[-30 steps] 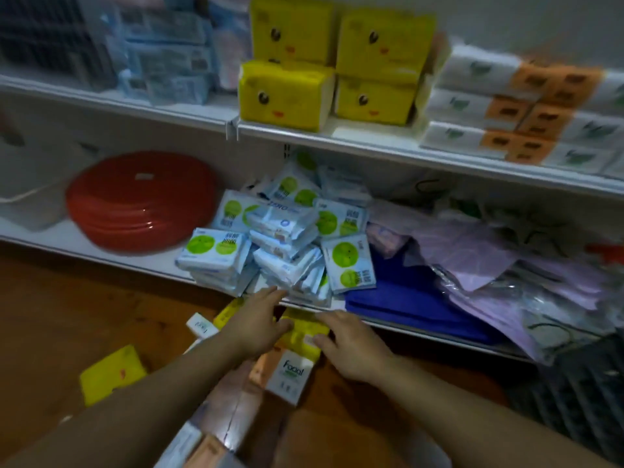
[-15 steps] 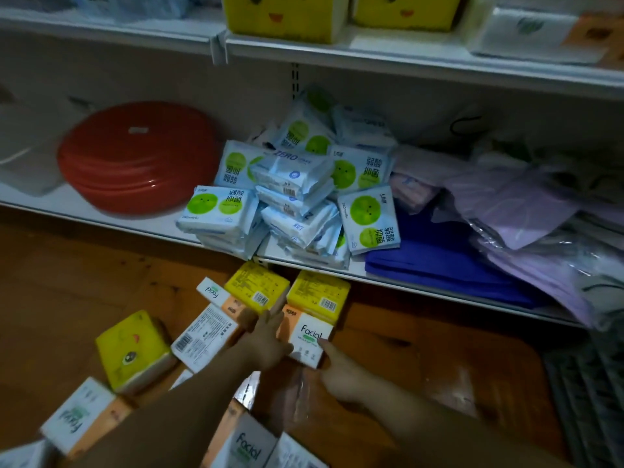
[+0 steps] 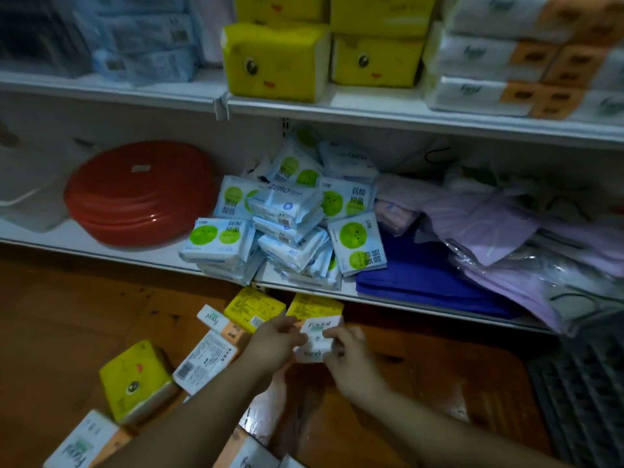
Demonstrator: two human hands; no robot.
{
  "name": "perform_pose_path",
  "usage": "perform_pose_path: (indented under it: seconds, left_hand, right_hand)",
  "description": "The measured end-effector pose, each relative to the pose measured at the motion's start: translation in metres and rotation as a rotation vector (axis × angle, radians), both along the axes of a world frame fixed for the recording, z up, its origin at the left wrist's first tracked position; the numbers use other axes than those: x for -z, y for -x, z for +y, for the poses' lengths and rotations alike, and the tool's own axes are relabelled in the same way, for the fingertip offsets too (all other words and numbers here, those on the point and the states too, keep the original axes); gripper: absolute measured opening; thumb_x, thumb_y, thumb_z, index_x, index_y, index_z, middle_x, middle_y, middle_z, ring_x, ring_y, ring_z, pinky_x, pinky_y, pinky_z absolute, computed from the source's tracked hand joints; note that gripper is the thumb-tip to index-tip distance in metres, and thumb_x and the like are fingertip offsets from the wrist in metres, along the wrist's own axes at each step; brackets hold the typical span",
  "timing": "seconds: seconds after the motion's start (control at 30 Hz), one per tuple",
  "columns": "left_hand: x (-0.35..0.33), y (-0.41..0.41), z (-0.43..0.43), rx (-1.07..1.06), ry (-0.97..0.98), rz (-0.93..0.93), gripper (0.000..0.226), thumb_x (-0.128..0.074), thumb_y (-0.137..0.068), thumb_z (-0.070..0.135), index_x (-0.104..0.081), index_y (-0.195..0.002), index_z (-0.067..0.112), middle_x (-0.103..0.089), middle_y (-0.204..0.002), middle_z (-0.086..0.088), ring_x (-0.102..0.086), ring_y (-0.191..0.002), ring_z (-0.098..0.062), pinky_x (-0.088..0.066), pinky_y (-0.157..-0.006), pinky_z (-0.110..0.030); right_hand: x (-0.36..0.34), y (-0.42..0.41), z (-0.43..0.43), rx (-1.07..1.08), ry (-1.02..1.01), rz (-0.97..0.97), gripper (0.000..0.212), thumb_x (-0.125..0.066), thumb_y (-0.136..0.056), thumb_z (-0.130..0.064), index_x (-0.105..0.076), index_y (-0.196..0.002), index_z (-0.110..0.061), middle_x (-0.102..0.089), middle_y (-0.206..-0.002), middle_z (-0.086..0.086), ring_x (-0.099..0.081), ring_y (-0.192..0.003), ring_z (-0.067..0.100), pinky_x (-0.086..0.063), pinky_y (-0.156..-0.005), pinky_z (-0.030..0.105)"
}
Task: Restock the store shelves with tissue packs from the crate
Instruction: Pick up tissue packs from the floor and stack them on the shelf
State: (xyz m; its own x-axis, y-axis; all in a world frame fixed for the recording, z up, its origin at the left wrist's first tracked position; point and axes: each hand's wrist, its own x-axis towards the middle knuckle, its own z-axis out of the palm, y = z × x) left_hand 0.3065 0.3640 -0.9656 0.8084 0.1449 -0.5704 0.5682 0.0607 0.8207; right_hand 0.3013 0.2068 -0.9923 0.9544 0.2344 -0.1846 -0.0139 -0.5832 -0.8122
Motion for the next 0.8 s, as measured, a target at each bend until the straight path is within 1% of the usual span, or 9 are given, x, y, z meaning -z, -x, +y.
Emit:
perform_pose_path:
  seconds: [0.07, 0.13, 0.2, 0.3, 0.37, 0.47, 0.63, 0.7, 0.8]
  left_hand:
    - [-0.027, -0.006, -0.005, -0.049, -0.024, -0.091, 0.044, -0.06, -0.081, -0.007, -0.052, -0.122, 0.008, -0.06, -0.099, -0.01, -0.055, -0.066, -0.021, -0.046, -0.05, -0.025]
    - [-0.056, -0.011, -0.007, -0.121, -0.012, -0.179, 0.045, -0.061, -0.079, -0.007, -0.051, -0.12, 0.009, -0.058, -0.103, -0.009, -0.056, -0.066, -0.021, -0.043, -0.045, -0.024]
    - [-0.087, -0.015, -0.007, -0.169, -0.007, -0.255, 0.045, -0.065, -0.079, -0.003, -0.051, -0.118, 0.016, -0.057, -0.098, -0.002, -0.059, -0.077, -0.016, -0.045, -0.055, -0.026]
    - [-0.13, -0.021, -0.012, -0.09, -0.017, -0.378, 0.042, -0.067, -0.081, 0.003, -0.053, -0.115, 0.024, -0.058, -0.115, -0.001, -0.06, -0.093, -0.013, -0.049, -0.071, -0.027]
    - [-0.16, -0.023, -0.018, -0.024, -0.093, -0.49, 0.043, -0.068, -0.08, 0.004, -0.053, -0.113, 0.028, -0.059, -0.113, 0.002, -0.061, -0.094, -0.012, -0.051, -0.07, -0.021]
    - [-0.202, -0.026, -0.031, 0.056, -0.234, -0.678, 0.043, -0.067, -0.081, 0.003, -0.052, -0.101, 0.038, -0.058, -0.104, 0.012, -0.06, -0.093, -0.006, -0.05, -0.071, -0.017]
    - [-0.249, -0.036, -0.066, 0.161, -0.346, -0.89, 0.042, -0.067, -0.082, 0.002, -0.054, -0.097, 0.04, -0.053, -0.111, -0.001, -0.059, -0.098, -0.007, -0.048, -0.074, -0.011]
    - [-0.265, -0.038, -0.086, 0.208, -0.341, -0.949, 0.042, -0.066, -0.082, 0.0, -0.055, -0.095, 0.039, -0.051, -0.109, -0.001, -0.06, -0.096, -0.005, -0.048, -0.073, -0.008]
    - [-0.285, -0.044, -0.115, 0.297, -0.361, -1.042, 0.043, -0.065, -0.082, 0.001, -0.053, -0.096, 0.04, -0.051, -0.107, 0.003, -0.057, -0.089, 0.008, -0.044, -0.07, -0.002]
  right_hand:
    - [-0.035, -0.016, -0.003, -0.006, -0.004, -0.154, 0.02, -0.055, -0.091, -0.008, -0.063, -0.108, -0.016, -0.037, -0.102, -0.006, -0.045, -0.085, -0.003, -0.036, -0.082, 0.002]
    - [-0.069, -0.033, -0.011, 0.023, -0.038, -0.265, 0.015, -0.058, -0.089, -0.005, -0.065, -0.102, -0.008, -0.039, -0.097, -0.006, -0.044, -0.083, -0.002, -0.033, -0.076, -0.001]
    - [-0.105, -0.043, -0.02, 0.076, -0.114, -0.324, 0.014, -0.06, -0.087, -0.002, -0.065, -0.092, -0.014, -0.042, -0.095, -0.01, -0.049, -0.085, 0.0, -0.037, -0.075, 0.002]
    - [-0.15, -0.049, -0.032, 0.119, -0.235, -0.364, 0.03, -0.061, -0.088, -0.002, -0.056, -0.082, -0.032, -0.046, -0.098, -0.009, -0.054, -0.09, 0.005, -0.042, -0.076, 0.005]
    - [-0.177, -0.051, -0.041, 0.125, -0.278, -0.397, 0.033, -0.058, -0.089, -0.002, -0.052, -0.083, -0.034, -0.045, -0.103, -0.01, -0.056, -0.093, 0.011, -0.045, -0.076, 0.007]
    - [-0.21, -0.049, -0.052, 0.089, -0.233, -0.487, 0.038, -0.062, -0.086, -0.006, -0.045, -0.091, -0.039, -0.033, -0.116, -0.021, -0.048, -0.109, 0.008, -0.048, -0.081, 0.011]
    - [-0.262, -0.044, -0.079, 0.075, -0.004, -0.605, 0.057, -0.068, -0.085, -0.028, -0.032, -0.12, -0.056, -0.001, -0.122, -0.035, -0.019, -0.108, -0.014, -0.026, -0.092, 0.006]
    - [-0.279, -0.045, -0.098, 0.143, 0.046, -0.653, 0.056, -0.066, -0.086, -0.028, -0.039, -0.13, -0.049, -0.001, -0.126, -0.033, -0.02, -0.111, -0.011, -0.028, -0.095, 0.01]
    - [-0.298, -0.047, -0.132, 0.251, 0.08, -0.757, 0.051, -0.067, -0.085, -0.017, -0.052, -0.129, -0.038, -0.016, -0.13, -0.023, -0.027, -0.112, -0.008, -0.033, -0.099, 0.016]
